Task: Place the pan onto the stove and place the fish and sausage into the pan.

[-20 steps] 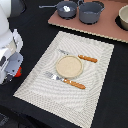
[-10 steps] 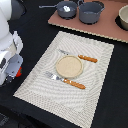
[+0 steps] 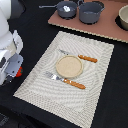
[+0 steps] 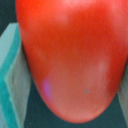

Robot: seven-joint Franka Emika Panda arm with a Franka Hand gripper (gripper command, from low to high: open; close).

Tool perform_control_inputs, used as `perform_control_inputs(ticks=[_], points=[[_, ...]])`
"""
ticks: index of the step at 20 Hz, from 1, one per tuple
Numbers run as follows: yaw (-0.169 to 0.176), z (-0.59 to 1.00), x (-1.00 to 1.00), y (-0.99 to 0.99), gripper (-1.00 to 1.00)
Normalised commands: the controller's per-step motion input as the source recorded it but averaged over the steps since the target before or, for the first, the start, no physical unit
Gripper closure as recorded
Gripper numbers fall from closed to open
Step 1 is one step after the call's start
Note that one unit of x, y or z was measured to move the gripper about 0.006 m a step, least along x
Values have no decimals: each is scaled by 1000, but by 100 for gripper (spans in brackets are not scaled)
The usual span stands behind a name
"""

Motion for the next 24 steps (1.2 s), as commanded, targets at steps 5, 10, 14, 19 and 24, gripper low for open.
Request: perform_control_inputs(ticks=[5, 10, 14, 19, 24], points=[[0, 943, 209, 724, 100], [-24, 635, 223, 771, 100], [-33, 517, 229, 821, 100], [-33, 395, 298, 886, 100], [-32, 259, 248, 950, 100]])
